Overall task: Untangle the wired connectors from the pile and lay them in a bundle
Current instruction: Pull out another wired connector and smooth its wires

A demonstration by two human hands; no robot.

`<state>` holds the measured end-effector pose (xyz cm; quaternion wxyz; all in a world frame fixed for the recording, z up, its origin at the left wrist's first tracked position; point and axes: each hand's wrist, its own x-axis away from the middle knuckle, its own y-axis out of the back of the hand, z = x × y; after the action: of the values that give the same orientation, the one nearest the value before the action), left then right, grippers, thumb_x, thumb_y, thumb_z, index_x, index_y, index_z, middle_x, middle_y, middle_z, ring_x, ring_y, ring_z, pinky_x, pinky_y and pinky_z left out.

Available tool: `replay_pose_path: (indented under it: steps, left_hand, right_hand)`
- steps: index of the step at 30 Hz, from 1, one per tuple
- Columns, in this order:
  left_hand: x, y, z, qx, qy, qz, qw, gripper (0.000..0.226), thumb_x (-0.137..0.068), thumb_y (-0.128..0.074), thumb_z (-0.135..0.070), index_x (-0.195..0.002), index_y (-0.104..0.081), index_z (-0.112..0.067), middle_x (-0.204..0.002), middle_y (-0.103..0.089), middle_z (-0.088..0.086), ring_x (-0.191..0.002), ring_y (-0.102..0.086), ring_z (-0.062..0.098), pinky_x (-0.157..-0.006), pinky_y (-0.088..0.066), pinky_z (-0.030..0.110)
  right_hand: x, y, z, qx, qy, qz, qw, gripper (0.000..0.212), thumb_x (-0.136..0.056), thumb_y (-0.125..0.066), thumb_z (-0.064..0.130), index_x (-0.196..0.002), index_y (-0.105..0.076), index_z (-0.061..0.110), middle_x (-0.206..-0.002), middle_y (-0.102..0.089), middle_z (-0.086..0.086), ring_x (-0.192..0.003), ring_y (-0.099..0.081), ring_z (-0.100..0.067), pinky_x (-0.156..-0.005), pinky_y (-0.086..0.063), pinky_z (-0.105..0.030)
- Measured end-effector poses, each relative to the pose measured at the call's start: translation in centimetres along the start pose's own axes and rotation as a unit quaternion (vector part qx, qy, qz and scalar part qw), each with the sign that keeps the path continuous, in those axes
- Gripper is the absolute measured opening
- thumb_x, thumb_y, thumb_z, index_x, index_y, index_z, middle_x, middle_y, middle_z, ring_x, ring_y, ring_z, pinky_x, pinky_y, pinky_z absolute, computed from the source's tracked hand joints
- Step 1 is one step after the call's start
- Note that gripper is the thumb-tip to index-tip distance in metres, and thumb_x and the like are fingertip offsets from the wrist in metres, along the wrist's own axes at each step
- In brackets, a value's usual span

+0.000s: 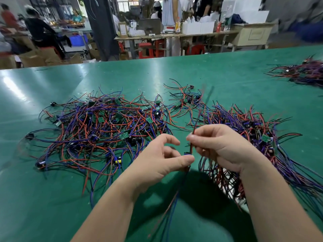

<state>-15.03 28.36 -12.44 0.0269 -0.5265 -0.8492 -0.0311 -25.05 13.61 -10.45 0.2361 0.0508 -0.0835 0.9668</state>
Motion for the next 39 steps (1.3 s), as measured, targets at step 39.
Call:
replay_pose_path:
  steps: [39]
  left_hand:
    - [-0.6,-1.3,0.4,-0.029,-0.249,-0.154,0.956,0.025,-0.066,-0.073,-0.002,-0.073,-0.063,-0.024,-0.071,-0.066,-0.003,-0.067,-0.063,0.011,-0.067,-0.049,0.02]
  right_hand:
    - [-0.7,-1.6,-0.7,-0.147,0.022,0.031,0.988,0.015,-0.066,-0.067,0.014,-0.074,-0.077,0.008,-0.066,-0.068,-0.003,-0.054,-0.059,-0.008,-0.048,-0.048,-0.015]
